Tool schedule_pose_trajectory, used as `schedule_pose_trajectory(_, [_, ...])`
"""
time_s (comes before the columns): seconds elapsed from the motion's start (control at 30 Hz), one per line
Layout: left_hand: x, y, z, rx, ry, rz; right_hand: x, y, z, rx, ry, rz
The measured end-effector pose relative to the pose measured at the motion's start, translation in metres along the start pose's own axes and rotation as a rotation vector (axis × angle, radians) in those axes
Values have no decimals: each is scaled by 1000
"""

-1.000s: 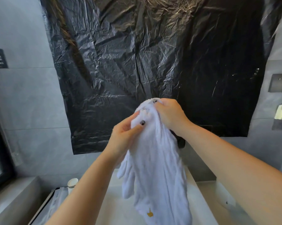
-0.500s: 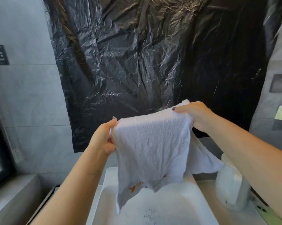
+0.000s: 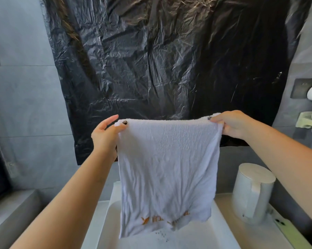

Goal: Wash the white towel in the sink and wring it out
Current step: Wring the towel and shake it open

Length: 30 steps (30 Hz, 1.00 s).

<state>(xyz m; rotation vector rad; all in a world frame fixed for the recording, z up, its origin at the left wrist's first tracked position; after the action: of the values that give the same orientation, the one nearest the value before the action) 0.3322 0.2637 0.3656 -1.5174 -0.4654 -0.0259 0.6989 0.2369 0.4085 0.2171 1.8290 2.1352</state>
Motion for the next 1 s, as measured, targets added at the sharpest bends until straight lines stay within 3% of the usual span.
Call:
schedule_pose_trajectory(0.1, [-4,0,3,-31,43,-73,-6,-10,1,29,0,17])
schedule_pose_trajectory(0.23, [-11,2,5,-11,48,-44,-20,-19,10,11,-18,-174])
schedule_pose_trajectory(0.37, [-11,-6,7,141,108,138,-23,-19,14,-9,67,-457])
schedule_pose_trajectory(0.53, [-16,-21,11,323,31,376,-26,-27,1,62,359,-453])
schedule_pose_trajectory(0.67, [-11,-25,4,511,-75,543,-15,-52,-13,46,345,-567])
schedule_pose_trajectory(0.9, [-12,-18,1,673,-198,602,8,-125,-29,212,241,120])
schedule_pose_trajectory(1.0, [-16,-16,3,656,-199,601,20,-136,-34,205,175,176])
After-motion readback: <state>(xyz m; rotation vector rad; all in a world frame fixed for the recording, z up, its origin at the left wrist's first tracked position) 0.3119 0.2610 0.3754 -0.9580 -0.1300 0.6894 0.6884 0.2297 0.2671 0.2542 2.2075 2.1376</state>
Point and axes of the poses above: each hand's wrist, its own z-axis towards the middle knuckle, its own x-axis out of the palm, y = z × x, the point moved 5 cm from there along z, towards the middle knuckle, and after that the axes turned 10 degrees about -x, right-handed, at the moved point
